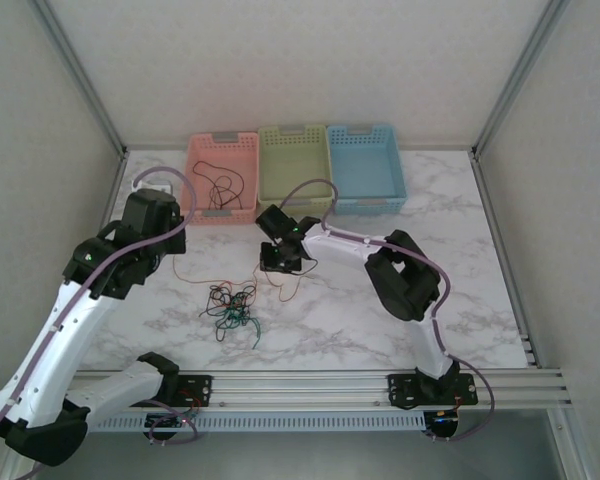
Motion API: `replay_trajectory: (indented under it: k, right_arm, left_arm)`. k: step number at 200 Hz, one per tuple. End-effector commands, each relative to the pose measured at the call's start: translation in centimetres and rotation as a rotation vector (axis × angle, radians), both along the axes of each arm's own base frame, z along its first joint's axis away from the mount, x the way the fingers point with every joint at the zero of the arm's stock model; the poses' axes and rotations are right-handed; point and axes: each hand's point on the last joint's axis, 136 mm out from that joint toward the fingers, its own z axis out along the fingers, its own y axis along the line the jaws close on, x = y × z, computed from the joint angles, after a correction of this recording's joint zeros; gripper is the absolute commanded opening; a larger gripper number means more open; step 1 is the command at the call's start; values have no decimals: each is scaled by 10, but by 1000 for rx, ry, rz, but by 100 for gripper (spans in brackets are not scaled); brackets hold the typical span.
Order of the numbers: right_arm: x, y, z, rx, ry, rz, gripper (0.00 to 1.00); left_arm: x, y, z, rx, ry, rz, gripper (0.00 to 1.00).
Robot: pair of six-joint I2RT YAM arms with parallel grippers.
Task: Untangle the cables
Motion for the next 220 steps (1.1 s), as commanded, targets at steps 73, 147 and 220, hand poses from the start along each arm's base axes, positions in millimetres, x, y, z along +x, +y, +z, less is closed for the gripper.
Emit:
replay_trajectory:
  k: [73, 147, 220]
  right_arm:
    - [-24, 28, -4, 31, 66, 64, 40]
    - [-27, 26, -15, 4, 78, 77, 29]
    - [-28, 26, -8, 21, 75, 75, 13]
  left_arm:
    - [-4, 6, -6, -31, -15, 33, 0]
    - [-3, 5, -12, -33, -9, 36, 0]
    - [-2, 5, -16, -34, -7, 35, 0]
